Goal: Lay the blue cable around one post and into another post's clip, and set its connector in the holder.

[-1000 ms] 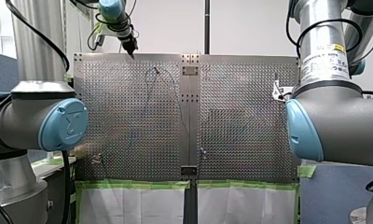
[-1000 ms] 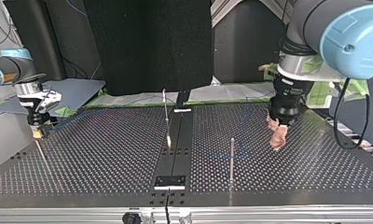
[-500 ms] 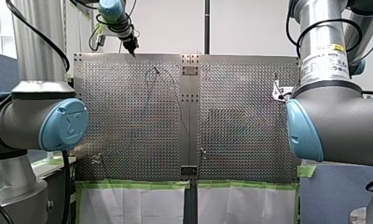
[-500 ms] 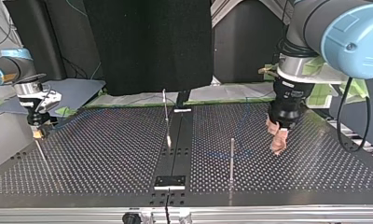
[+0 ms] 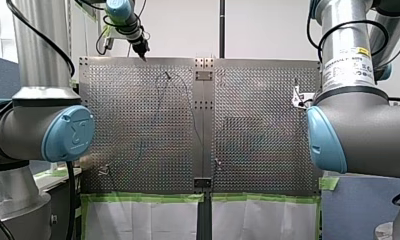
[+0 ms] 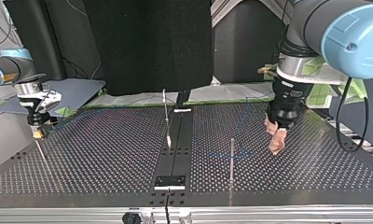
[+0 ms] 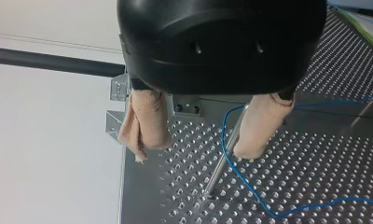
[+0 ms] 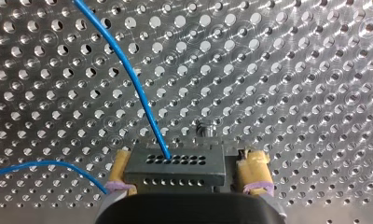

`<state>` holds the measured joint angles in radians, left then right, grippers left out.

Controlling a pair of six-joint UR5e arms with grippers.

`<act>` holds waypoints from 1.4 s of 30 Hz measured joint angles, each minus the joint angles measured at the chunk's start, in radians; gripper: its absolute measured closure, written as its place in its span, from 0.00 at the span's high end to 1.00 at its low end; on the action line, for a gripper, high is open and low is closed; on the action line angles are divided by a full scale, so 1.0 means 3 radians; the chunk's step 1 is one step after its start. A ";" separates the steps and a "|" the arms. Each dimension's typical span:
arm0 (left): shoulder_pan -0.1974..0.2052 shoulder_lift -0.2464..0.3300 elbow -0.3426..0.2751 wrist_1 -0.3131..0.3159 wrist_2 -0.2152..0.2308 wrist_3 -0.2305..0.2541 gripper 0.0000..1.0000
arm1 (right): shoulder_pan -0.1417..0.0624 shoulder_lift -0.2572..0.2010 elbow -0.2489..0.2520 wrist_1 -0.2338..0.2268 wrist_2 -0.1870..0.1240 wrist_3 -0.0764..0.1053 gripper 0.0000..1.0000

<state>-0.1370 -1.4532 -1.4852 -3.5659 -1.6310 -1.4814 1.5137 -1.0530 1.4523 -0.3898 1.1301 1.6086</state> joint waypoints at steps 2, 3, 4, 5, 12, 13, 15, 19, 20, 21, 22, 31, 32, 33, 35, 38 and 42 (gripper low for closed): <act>0.0000 0.0000 -0.0001 0.0001 0.0013 -0.0004 1.00 | 0.0000 0.0000 0.0000 0.0000 0.0000 0.0000 1.00; 0.0000 0.0000 0.0000 0.0001 0.0016 -0.0005 1.00 | 0.0000 0.0000 0.0000 0.0000 0.0000 0.0000 1.00; 0.0000 0.0000 0.0000 0.0001 0.0017 -0.0007 1.00 | 0.0000 0.0000 0.0000 0.0000 0.0000 0.0000 1.00; 0.0000 0.0000 0.0001 0.0002 0.0019 -0.0010 1.00 | 0.0000 0.0000 0.0000 0.0000 0.0000 0.0000 1.00; -0.0002 0.0000 0.0000 0.0001 0.0024 -0.0020 1.00 | 0.0000 0.0000 0.0000 0.0000 0.0000 0.0000 1.00; -0.0001 0.0000 -0.0001 0.0001 0.0023 -0.0020 1.00 | 0.0000 0.0000 0.0000 0.0000 0.0000 0.0000 1.00; -0.0001 0.0000 -0.0001 0.0002 0.0022 -0.0021 1.00 | 0.0000 0.0000 0.0000 0.0000 0.0000 0.0000 1.00; 0.0000 0.0000 -0.0001 0.0001 0.0020 -0.0022 1.00 | 0.0000 0.0000 0.0000 0.0000 0.0000 0.0000 1.00; 0.0000 0.0000 -0.0001 0.0001 0.0020 -0.0022 1.00 | 0.0000 0.0000 0.0000 0.0000 0.0000 0.0000 1.00; 0.0000 0.0000 -0.0002 0.0001 0.0020 -0.0023 1.00 | 0.0000 0.0000 0.0000 0.0000 0.0000 0.0000 1.00; 0.0000 0.0000 -0.0002 0.0001 0.0020 -0.0024 1.00 | 0.0000 0.0000 0.0000 0.0000 0.0000 0.0000 1.00; -0.0026 0.0000 -0.0035 0.0035 0.0025 -0.0045 1.00 | 0.0000 0.0000 0.0000 0.0000 0.0000 0.0000 1.00; -0.0036 0.0001 -0.0061 0.0063 0.0036 -0.0042 1.00 | 0.0000 0.0000 0.0000 0.0000 0.0000 0.0000 1.00; -0.0045 0.0002 -0.0086 0.0087 0.0050 -0.0042 1.00 | 0.0000 0.0000 0.0000 0.0000 0.0000 0.0000 1.00; -0.0069 0.0006 -0.0149 0.0151 0.0101 -0.0050 1.00 | 0.0000 0.0000 0.0000 0.0000 0.0000 0.0000 1.00; -0.0133 0.0012 -0.0252 0.0253 0.0196 -0.0106 1.00 | 0.0000 0.0000 0.0000 0.0000 0.0000 0.0000 1.00; -0.0260 0.0011 -0.0393 0.0397 0.0298 -0.0231 1.00 | 0.0000 0.0000 0.0000 0.0000 0.0000 0.0000 1.00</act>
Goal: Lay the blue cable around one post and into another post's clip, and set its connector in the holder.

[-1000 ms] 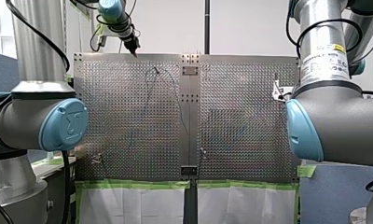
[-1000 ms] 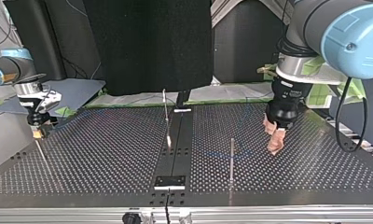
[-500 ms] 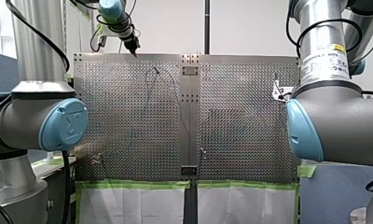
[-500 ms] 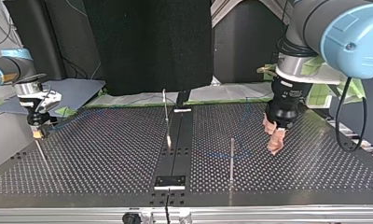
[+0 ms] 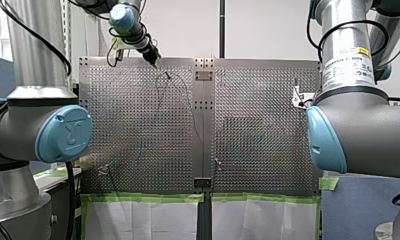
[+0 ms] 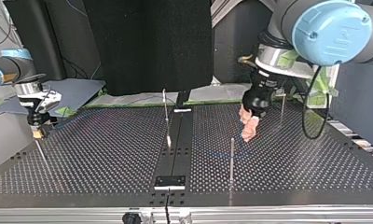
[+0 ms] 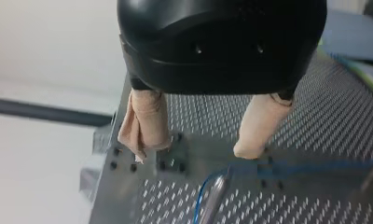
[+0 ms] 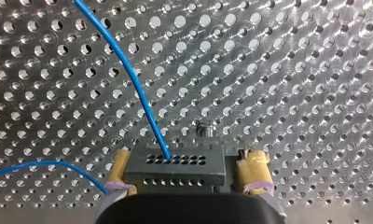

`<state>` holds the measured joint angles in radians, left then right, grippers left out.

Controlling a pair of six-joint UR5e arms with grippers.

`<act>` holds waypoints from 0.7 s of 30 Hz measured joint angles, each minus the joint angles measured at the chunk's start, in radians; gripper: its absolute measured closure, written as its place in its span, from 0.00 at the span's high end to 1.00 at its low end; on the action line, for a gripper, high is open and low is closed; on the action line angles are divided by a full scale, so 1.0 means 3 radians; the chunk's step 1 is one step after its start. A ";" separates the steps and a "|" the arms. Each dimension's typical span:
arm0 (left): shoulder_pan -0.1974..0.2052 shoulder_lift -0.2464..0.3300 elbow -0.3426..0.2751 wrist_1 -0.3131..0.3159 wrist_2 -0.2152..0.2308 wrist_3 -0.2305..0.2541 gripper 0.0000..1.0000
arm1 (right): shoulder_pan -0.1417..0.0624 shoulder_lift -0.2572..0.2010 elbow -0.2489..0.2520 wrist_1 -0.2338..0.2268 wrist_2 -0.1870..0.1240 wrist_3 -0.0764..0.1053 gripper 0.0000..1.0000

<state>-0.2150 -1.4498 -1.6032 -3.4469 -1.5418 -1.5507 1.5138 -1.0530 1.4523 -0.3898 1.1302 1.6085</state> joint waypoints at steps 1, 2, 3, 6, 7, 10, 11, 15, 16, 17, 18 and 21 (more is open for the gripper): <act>-0.0028 -0.0003 -0.0029 0.0027 0.0004 -0.0028 1.00 | 0.0000 0.0000 0.0000 0.0000 0.0000 0.0000 1.00; -0.0064 -0.0013 -0.0065 0.0064 -0.0001 -0.0064 1.00 | 0.0000 0.0000 0.0000 0.0000 0.0000 0.0000 1.00; -0.0091 -0.0027 -0.0094 0.0093 -0.0014 -0.0091 1.00 | 0.0000 0.0000 0.0000 0.0000 0.0000 0.0000 1.00; -0.0194 -0.0107 -0.0196 0.0196 -0.0073 -0.0194 1.00 | 0.0000 0.0000 0.0000 0.0000 0.0000 0.0000 1.00; -0.0225 -0.0138 -0.0230 0.0229 -0.0083 -0.0226 1.00 | 0.0000 0.0000 0.0000 0.0000 0.0000 0.0000 1.00; -0.0292 -0.0242 -0.0338 0.0336 -0.0100 -0.0308 1.00 | 0.0000 0.0000 0.0000 0.0000 0.0000 0.0000 1.00; -0.0307 -0.0285 -0.0381 0.0379 -0.0099 -0.0308 1.00 | 0.0000 0.0000 0.0000 0.0000 0.0000 0.0000 1.00; -0.0332 -0.0422 -0.0519 0.0519 -0.0102 -0.0235 1.00 | 0.0000 0.0000 0.0000 0.0000 0.0000 0.0000 1.00; -0.0335 -0.0451 -0.0549 0.0547 -0.0106 -0.0222 1.00 | 0.0000 0.0000 0.0000 0.0000 0.0000 0.0000 1.00; -0.0337 -0.0489 -0.0586 0.0584 -0.0109 -0.0209 1.00 | 0.0000 0.0000 0.0000 0.0000 0.0000 0.0000 1.00; -0.0338 -0.0518 -0.0614 0.0614 -0.0110 -0.0203 1.00 | 0.0000 0.0000 0.0000 0.0000 0.0000 0.0000 1.00; -0.0338 -0.0623 -0.0720 0.0720 -0.0113 -0.0203 1.00 | 0.0000 0.0000 0.0000 0.0000 0.0000 0.0000 1.00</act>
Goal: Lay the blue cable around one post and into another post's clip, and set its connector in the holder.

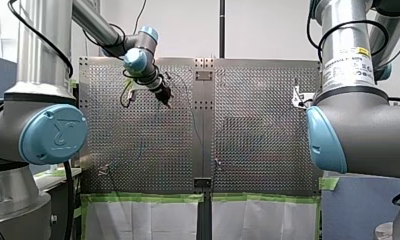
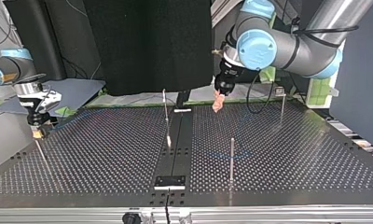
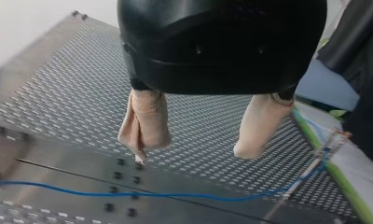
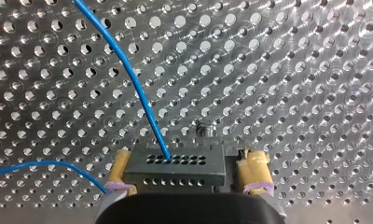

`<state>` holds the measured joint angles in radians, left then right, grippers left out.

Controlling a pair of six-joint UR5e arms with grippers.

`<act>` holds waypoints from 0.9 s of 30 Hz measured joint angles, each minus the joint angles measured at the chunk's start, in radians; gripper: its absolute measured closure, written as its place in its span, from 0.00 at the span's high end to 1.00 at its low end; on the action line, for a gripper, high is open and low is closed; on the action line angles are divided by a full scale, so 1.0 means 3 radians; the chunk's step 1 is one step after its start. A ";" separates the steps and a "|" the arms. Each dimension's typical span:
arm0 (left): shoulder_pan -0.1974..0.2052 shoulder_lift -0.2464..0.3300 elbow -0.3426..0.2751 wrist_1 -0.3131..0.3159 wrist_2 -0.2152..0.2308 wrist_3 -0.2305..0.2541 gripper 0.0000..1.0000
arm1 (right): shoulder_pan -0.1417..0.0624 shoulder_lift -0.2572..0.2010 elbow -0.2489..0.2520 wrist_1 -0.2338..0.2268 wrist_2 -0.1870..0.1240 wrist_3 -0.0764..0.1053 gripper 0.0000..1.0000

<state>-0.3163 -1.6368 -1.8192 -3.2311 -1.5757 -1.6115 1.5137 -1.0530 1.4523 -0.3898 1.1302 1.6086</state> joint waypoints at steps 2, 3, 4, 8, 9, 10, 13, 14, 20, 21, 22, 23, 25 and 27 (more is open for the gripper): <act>0.0000 -0.0073 -0.0073 0.0072 -0.0002 -0.0020 1.00 | 0.0000 0.0000 0.0000 0.0000 0.0000 0.0000 1.00; 0.0000 -0.0102 -0.0102 0.0102 -0.0003 -0.0032 1.00 | 0.0000 0.0000 0.0000 0.0000 0.0000 0.0000 1.00; 0.0000 -0.0130 -0.0131 0.0130 -0.0004 -0.0044 1.00 | 0.0000 0.0000 0.0000 0.0000 0.0000 0.0000 1.00; 0.0008 -0.0234 -0.0263 0.0261 -0.0006 -0.0073 1.00 | 0.0000 0.0000 0.0000 0.0000 0.0000 0.0000 1.00; 0.0010 -0.0244 -0.0292 0.0291 -0.0006 -0.0076 1.00 | 0.0000 0.0000 0.0000 0.0000 0.0000 0.0000 1.00; 0.0012 -0.0252 -0.0321 0.0321 -0.0006 -0.0079 1.00 | 0.0000 0.0000 0.0000 0.0000 0.0000 0.0000 1.00; 0.0017 -0.0264 -0.0413 0.0413 -0.0006 -0.0095 1.00 | 0.0000 0.0000 0.0000 0.0000 0.0000 0.0000 1.00; 0.0021 -0.0264 -0.0450 0.0449 -0.0006 -0.0100 1.00 | 0.0000 0.0000 0.0000 0.0000 0.0000 0.0000 1.00; 0.0032 -0.0265 -0.0657 0.0656 -0.0007 -0.0115 1.00 | 0.0000 0.0000 0.0000 0.0000 0.0000 0.0000 1.00; 0.0032 -0.0265 -0.0687 0.0685 -0.0008 -0.0115 1.00 | 0.0000 0.0000 0.0000 0.0000 0.0000 0.0000 1.00; 0.0033 -0.0265 -0.0716 0.0715 -0.0010 -0.0115 1.00 | 0.0000 0.0000 0.0000 0.0000 0.0000 0.0000 1.00; 0.0034 -0.0264 -0.0755 0.0755 -0.0016 -0.0117 1.00 | 0.0000 0.0000 0.0000 0.0000 0.0000 0.0000 1.00; 0.0034 -0.0264 -0.0812 0.0811 -0.0032 -0.0118 1.00 | 0.0000 0.0000 0.0000 0.0000 0.0000 0.0000 1.00; 0.0034 -0.0264 -0.0876 0.0875 -0.0046 -0.0119 1.00 | 0.0000 0.0000 0.0000 0.0000 0.0000 0.0000 1.00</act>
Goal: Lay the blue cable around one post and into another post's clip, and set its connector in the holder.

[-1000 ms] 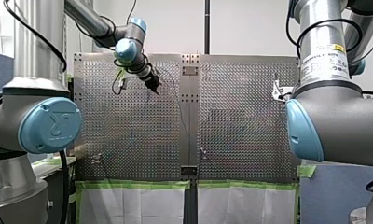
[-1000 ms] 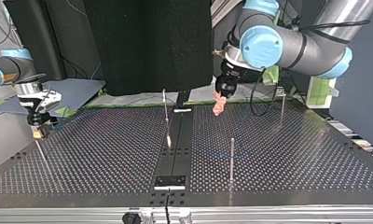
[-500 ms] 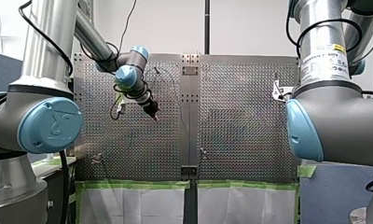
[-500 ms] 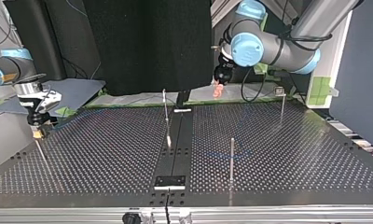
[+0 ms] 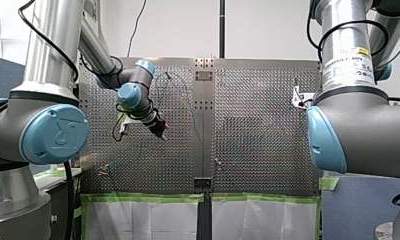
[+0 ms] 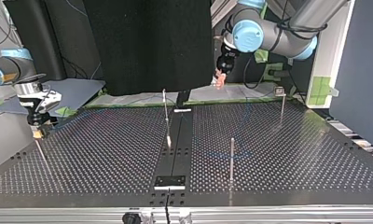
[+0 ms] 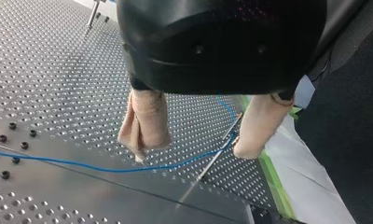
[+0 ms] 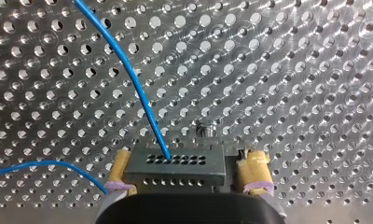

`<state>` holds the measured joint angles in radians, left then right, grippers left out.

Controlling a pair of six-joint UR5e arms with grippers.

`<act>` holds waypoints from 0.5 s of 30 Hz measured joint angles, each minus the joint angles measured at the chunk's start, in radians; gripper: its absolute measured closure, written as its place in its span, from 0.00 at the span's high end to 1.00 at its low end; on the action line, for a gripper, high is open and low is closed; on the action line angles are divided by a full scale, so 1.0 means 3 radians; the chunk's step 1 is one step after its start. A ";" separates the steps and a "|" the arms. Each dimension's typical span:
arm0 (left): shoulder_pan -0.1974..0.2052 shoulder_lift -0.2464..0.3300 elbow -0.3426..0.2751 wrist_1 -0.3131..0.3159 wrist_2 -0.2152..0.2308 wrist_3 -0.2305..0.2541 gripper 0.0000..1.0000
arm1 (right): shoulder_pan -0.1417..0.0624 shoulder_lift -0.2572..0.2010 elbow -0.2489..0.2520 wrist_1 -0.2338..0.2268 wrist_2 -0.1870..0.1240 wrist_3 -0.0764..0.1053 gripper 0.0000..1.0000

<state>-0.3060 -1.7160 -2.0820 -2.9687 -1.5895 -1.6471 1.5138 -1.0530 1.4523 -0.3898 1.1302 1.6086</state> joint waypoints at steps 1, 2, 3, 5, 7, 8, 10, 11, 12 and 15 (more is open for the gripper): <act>0.0000 0.0000 -0.0026 0.0025 -0.0004 0.0000 1.00 | 0.0000 0.0000 0.0000 0.0000 0.0000 0.0000 1.00; 0.0000 0.0000 -0.0059 0.0060 -0.0007 -0.0001 1.00 | 0.0000 0.0000 0.0000 0.0000 0.0000 0.0000 1.00; 0.0000 0.0000 -0.0085 0.0086 -0.0008 0.0000 1.00 | 0.0000 0.0000 0.0000 0.0000 0.0000 0.0000 1.00; 0.0000 -0.0001 -0.0145 0.0145 -0.0010 0.0002 1.00 | 0.0000 0.0000 0.0000 0.0000 0.0000 0.0000 1.00; 0.0000 0.0000 -0.0200 0.0201 -0.0011 0.0002 1.00 | 0.0000 0.0000 0.0000 0.0000 0.0000 0.0000 1.00; -0.0001 -0.0001 -0.0237 0.0237 -0.0011 0.0000 1.00 | 0.0000 0.0000 0.0000 0.0000 0.0000 0.0000 1.00; 0.0000 -0.0001 -0.0293 0.0294 -0.0011 -0.0003 1.00 | 0.0000 0.0000 0.0000 0.0000 0.0000 0.0000 1.00; 0.0000 -0.0001 -0.0332 0.0332 -0.0011 -0.0005 1.00 | 0.0000 0.0000 0.0000 0.0000 0.0000 0.0000 1.00; 0.0000 0.0000 -0.0361 0.0361 -0.0011 -0.0008 1.00 | 0.0000 0.0000 0.0000 0.0000 0.0000 0.0000 1.00; 0.0001 0.0000 -0.0457 0.0457 -0.0011 -0.0028 1.00 | 0.0000 0.0000 0.0000 0.0000 0.0000 0.0000 1.00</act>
<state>-0.3058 -1.7159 -2.2191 -2.8315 -1.5930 -1.6557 1.5137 -1.0530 1.4523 -0.3897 1.1301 1.6086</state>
